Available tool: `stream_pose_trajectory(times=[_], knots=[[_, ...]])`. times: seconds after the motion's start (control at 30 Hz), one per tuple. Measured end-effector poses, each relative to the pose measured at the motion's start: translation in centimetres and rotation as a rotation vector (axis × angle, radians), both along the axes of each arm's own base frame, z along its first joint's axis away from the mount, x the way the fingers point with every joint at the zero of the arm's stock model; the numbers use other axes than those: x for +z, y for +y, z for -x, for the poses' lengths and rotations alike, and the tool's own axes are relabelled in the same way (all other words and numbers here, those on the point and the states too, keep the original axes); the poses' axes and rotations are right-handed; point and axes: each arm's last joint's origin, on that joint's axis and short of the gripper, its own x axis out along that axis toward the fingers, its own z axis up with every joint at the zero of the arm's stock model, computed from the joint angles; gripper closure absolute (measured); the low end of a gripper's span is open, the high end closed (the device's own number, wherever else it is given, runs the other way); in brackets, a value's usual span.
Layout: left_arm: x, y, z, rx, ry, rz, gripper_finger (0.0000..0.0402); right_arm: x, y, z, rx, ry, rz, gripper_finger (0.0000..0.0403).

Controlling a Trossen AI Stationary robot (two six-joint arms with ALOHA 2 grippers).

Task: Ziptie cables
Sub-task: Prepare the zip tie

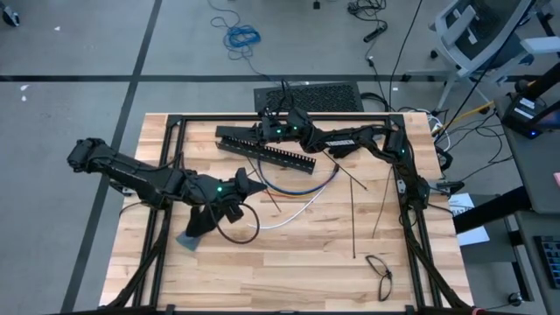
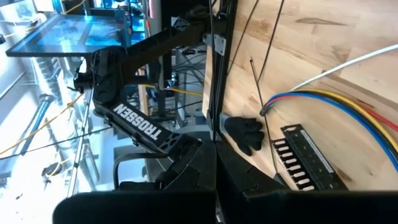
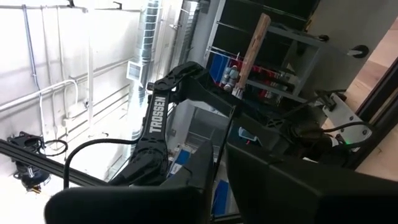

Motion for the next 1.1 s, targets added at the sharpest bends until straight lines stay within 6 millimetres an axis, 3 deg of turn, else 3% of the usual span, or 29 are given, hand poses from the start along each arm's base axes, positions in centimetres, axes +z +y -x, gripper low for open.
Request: stream_pose_trajectory(times=[0.5,0.8,1.1], knots=[[0.0,-0.5,0.2,-0.016,0.002,-0.001,0.0401,0.0,0.1,0.1,0.093,0.001,0.029,0.0364],[0.0,-1.1,0.3,-0.041,-0.011,0.054,0.0401,-0.1,-1.7,0.9,0.144,0.02,0.066,0.0364],[0.0,-1.4,0.4,-0.065,-0.003,0.017,0.0401,-0.7,-1.2,0.8,0.209,0.065,0.077,0.0364]])
